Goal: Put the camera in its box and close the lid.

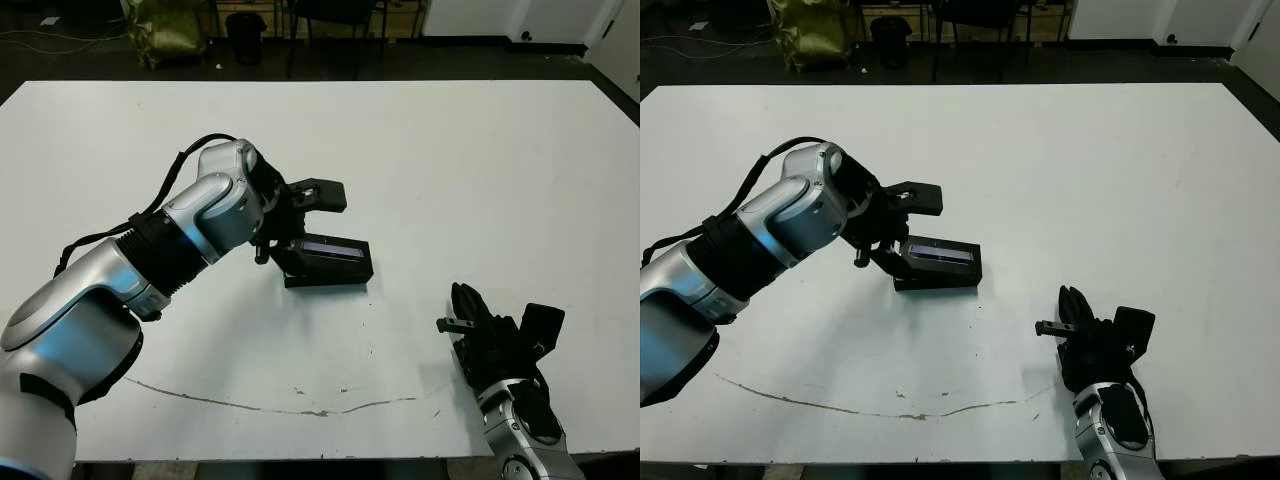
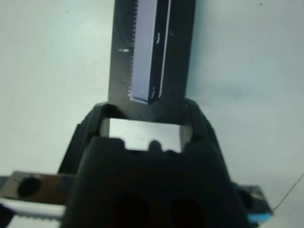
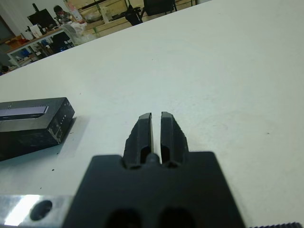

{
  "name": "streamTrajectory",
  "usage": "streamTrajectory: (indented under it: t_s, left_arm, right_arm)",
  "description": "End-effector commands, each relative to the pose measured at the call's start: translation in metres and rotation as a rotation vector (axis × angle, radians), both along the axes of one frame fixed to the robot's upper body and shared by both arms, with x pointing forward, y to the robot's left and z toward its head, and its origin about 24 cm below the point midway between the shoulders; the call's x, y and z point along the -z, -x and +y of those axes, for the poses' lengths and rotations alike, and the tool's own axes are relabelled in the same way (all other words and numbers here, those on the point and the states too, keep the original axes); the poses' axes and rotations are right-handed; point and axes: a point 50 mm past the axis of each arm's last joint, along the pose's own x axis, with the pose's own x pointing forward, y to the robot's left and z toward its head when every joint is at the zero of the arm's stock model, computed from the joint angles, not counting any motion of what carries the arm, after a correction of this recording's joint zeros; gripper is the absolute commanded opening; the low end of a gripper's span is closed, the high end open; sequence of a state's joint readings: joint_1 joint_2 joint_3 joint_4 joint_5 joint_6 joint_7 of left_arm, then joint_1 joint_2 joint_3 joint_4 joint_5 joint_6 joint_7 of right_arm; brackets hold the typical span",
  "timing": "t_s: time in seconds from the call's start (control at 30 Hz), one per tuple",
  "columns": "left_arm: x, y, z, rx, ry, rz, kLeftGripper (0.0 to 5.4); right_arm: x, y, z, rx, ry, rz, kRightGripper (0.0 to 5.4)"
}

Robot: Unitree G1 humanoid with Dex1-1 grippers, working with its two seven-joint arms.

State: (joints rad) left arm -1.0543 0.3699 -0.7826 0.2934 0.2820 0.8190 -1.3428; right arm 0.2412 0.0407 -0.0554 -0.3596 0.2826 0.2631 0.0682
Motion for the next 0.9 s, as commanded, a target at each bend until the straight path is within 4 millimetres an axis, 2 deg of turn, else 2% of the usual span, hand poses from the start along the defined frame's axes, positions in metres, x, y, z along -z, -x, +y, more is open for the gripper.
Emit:
streamTrajectory:
  t_s: [0.03,0.27,0.4,0.9]
  left_arm:
    - [0.01,0.0,0.009,-0.05,-0.04,0.031,2.1]
    - [0.011,-0.001,0.011,-0.056,-0.06,0.044,2.1]
    - [0.013,-0.002,0.015,-0.131,-0.031,0.064,2.1]
    - [0.026,0.001,0.022,-0.089,-0.04,0.123,2.1]
  right_arm:
    - [0.005,0.003,-0.002,0.013,0.011,0.045,0.0]
    - [0.005,0.004,-0.001,0.013,0.011,0.045,0.0]
    - [0.004,0.003,-0.001,0.016,0.0,0.047,0.0]
    - [0.001,0.004,-0.002,0.019,0.012,0.049,0.0]
